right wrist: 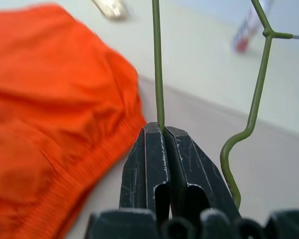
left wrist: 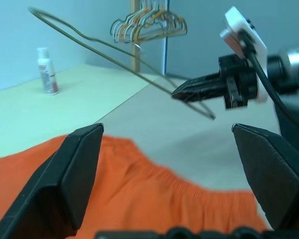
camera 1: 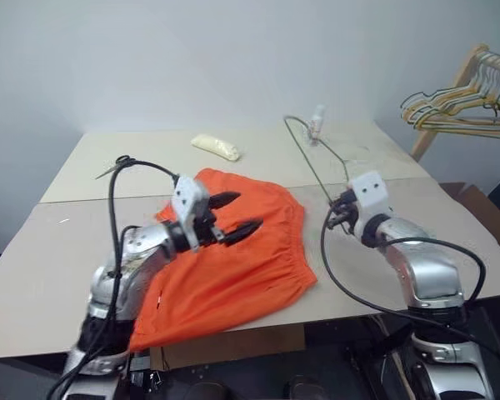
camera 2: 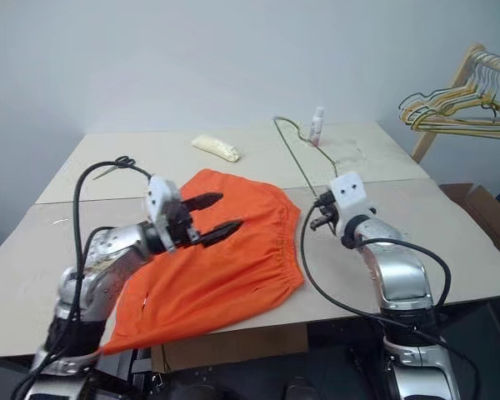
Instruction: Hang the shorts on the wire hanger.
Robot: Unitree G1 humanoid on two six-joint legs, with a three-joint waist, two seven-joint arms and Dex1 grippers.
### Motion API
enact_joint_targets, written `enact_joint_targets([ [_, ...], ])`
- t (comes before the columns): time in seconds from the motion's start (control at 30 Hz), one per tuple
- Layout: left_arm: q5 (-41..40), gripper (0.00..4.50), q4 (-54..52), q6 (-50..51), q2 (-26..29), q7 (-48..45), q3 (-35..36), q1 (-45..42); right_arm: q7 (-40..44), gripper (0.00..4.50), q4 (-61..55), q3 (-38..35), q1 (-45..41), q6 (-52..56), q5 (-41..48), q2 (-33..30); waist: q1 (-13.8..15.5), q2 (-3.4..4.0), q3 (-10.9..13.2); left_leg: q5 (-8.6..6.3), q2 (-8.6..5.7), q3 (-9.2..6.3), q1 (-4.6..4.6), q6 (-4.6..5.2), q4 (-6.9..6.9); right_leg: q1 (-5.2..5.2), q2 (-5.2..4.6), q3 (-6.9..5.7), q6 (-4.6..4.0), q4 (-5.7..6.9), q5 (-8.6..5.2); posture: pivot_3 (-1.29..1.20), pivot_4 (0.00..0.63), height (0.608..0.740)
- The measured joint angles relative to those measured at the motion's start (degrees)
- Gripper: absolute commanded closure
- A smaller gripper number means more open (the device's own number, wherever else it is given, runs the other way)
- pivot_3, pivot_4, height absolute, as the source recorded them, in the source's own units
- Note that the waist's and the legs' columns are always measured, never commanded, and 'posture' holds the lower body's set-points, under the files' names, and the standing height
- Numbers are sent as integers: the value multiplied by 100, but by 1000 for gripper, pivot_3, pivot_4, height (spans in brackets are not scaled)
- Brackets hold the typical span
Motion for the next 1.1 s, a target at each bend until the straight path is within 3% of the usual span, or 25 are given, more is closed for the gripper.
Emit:
enact_joint_targets([
  [0.2,-847,0,296,1054,-1330,1792,900,-731,0,4486,-325,375,251,-1060,-91,273,-49,-1,0,-2,0,3,2,2,21,6,-2,9,8,1,4,95,0,740],
  [0.43,-1545,0,370,1139,-1825,2452,1603,-848,204,4486,-346,734,572,-2127,-219,309,-27,-3,1,9,-4,2,-1,-19,25,6,-1,8,7,0,5,104,0,740],
  [0.57,-1744,963,423,1139,-1694,2487,1703,-1053,257,4500,-351,797,578,-2331,-249,309,-22,-2,1,9,-12,2,1,-19,25,9,1,8,7,-1,4,99,0,740],
  [0.9,-1840,4378,709,983,-1755,2639,1655,-1071,380,4500,-393,952,733,-2534,-456,277,-19,-3,1,12,-10,2,0,-25,25,8,0,8,7,-2,5,85,0,740],
  [1.07,-1912,4478,787,922,-1767,2643,1562,-1089,345,4500,-389,991,816,-2557,-665,260,-23,-3,1,12,-11,3,0,-24,25,8,0,10,6,-3,5,87,0,740],
  [1.1,-1899,4496,798,893,-1755,2632,1533,-1088,331,4236,-378,1027,816,-2637,-768,211,-26,-3,1,12,-12,4,0,-24,25,7,0,10,6,-2,5,87,0,740],
])
